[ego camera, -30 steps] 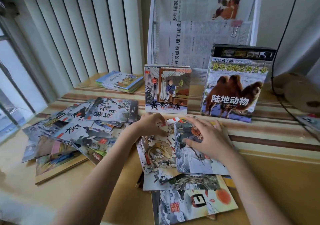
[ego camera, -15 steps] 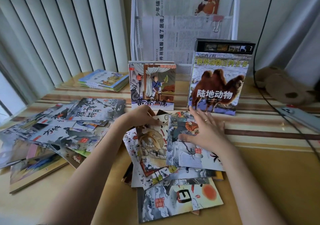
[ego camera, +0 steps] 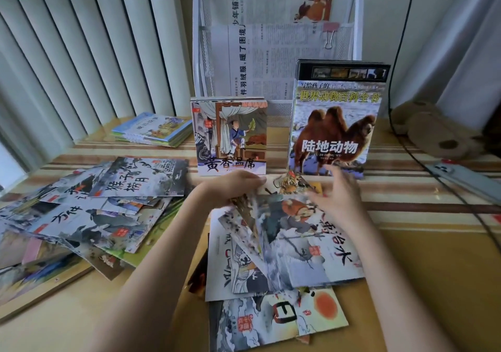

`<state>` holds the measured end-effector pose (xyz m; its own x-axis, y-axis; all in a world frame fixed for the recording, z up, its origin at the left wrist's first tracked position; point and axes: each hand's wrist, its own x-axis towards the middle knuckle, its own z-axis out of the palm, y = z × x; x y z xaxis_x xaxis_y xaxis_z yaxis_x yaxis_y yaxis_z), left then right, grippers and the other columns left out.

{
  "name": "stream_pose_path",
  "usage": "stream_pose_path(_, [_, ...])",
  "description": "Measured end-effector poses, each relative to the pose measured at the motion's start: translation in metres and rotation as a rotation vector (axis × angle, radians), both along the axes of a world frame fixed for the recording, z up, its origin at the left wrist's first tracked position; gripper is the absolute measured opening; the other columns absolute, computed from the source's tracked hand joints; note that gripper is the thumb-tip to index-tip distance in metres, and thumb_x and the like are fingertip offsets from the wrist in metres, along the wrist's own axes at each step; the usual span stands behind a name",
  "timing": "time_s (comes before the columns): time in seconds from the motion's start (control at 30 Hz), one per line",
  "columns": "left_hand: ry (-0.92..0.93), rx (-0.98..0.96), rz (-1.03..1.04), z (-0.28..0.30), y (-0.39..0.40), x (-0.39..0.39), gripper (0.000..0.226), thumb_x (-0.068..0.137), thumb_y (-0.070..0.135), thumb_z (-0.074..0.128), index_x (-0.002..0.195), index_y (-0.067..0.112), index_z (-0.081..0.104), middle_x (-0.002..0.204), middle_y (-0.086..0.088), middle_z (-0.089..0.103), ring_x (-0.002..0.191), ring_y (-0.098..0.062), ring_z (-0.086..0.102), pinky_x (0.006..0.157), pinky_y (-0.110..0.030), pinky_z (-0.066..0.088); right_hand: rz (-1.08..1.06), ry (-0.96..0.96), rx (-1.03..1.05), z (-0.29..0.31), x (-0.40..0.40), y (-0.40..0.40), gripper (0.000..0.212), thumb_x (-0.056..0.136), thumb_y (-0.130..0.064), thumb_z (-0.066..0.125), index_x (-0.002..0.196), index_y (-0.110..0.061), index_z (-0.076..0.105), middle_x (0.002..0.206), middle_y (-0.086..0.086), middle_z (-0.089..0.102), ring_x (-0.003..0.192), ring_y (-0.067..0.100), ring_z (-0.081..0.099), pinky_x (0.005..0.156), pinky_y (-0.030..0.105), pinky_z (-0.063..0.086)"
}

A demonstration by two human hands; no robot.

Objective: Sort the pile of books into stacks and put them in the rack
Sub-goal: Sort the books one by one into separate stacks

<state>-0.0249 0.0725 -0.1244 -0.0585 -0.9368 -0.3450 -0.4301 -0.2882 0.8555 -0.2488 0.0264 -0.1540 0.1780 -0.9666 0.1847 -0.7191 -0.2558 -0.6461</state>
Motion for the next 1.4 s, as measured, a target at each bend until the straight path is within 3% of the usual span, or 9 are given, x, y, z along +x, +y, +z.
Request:
stream_pose_path(0.13, [0.130,0.057,-0.087,-0.016,-0.002,-0.003,0.058,0.075,0.055,0.070,0.109,0.008,0.063,0.102,-0.014,0.069,0.086,-0.028,0.058,0.072,-0.040,0.041,0.312,-0.155,-0.124,-0.005,0.026,0.006,0.073,0.078,-0.019,0.075,0.141,-0.018,0.038,0.138,0.002,0.030,0.118,0.011,0.044,0.099,0.016,0.039])
stream_pose_path(0.2, [0.152,0.004,-0.095,-0.024,-0.003,0.000,0.055,0.072,0.035,0.079,0.115,0.006,0.060,0.115,-0.018,0.065,0.098,-0.032,0.057,0.082,-0.044,0.042,0.350,-0.173,-0.165,-0.004,0.032,0.003,0.068,0.080,-0.020,0.073,0.140,-0.017,0.041,0.143,0.002,0.031,0.120,0.009,0.043,0.102,0.020,0.040])
stream_pose_path(0.37, [0.308,-0.170,0.173,-0.023,0.000,0.011,0.025,0.088,0.005,0.063,0.110,0.015,0.055,0.098,-0.008,0.061,0.075,-0.014,0.063,0.058,-0.021,0.054,-0.078,-0.312,-0.372,0.012,0.010,-0.007,0.047,0.093,-0.029,0.056,0.133,-0.009,0.045,0.135,0.007,0.051,0.122,0.019,0.049,0.092,0.018,0.035])
stream_pose_path(0.57, [0.482,-0.440,0.278,-0.017,0.000,0.003,0.022,0.090,0.006,0.060,0.110,0.005,0.051,0.086,-0.012,0.062,0.055,-0.017,0.058,0.045,-0.025,0.048,0.042,-0.818,0.327,0.017,0.009,-0.002,0.030,0.081,-0.035,0.071,0.108,-0.026,0.062,0.108,-0.011,0.065,0.104,0.010,0.058,0.085,0.025,0.042])
stream_pose_path(0.87, [0.469,-0.576,0.441,-0.010,0.001,-0.010,0.044,0.054,0.015,0.090,0.063,0.013,0.047,0.068,-0.013,0.062,0.074,-0.030,0.064,0.068,-0.041,0.053,0.061,-0.926,0.073,0.022,-0.005,-0.001,0.024,0.080,-0.013,0.072,0.099,-0.024,0.064,0.095,-0.015,0.067,0.089,-0.001,0.062,0.074,0.016,0.045])
stream_pose_path(1.0, [0.273,-0.533,0.215,0.000,0.014,-0.005,0.010,0.082,0.022,0.069,0.082,0.018,0.059,0.077,0.005,0.071,0.075,-0.014,0.069,0.071,-0.026,0.057,0.076,-0.960,0.072,0.025,-0.008,-0.002,0.028,0.083,-0.012,0.069,0.106,-0.024,0.061,0.098,-0.015,0.066,0.087,-0.005,0.063,0.074,0.013,0.047])
stream_pose_path(1.13, [0.043,-0.261,0.209,0.001,0.017,0.022,0.051,0.088,0.055,0.048,0.123,0.019,0.058,0.128,0.001,0.057,0.114,-0.018,0.056,0.103,-0.040,0.044,-0.078,-1.130,0.026,0.026,-0.027,-0.009,0.030,0.085,-0.010,0.066,0.113,-0.019,0.059,0.101,-0.012,0.065,0.090,-0.002,0.064,0.087,0.022,0.051])
stream_pose_path(1.3, [-0.605,-0.040,-0.245,0.000,0.021,0.030,0.092,0.068,0.049,0.078,0.145,0.025,0.034,0.143,0.007,0.042,0.131,-0.014,0.040,0.113,-0.034,0.029,-0.182,-1.145,0.195,0.018,-0.042,-0.021,0.033,0.080,-0.023,0.073,0.110,-0.021,0.061,0.107,-0.005,0.067,0.105,0.014,0.062,0.097,0.039,0.048])
stream_pose_path(1.4, [-0.637,-0.086,-0.166,-0.002,0.018,0.027,0.091,0.068,0.039,0.082,0.144,0.024,0.035,0.143,0.003,0.043,0.127,-0.018,0.044,0.108,-0.038,0.036,-0.114,-1.101,0.246,0.016,-0.037,-0.021,0.034,0.080,-0.017,0.072,0.113,-0.017,0.061,0.101,-0.005,0.067,0.098,0.011,0.062,0.091,0.032,0.049])
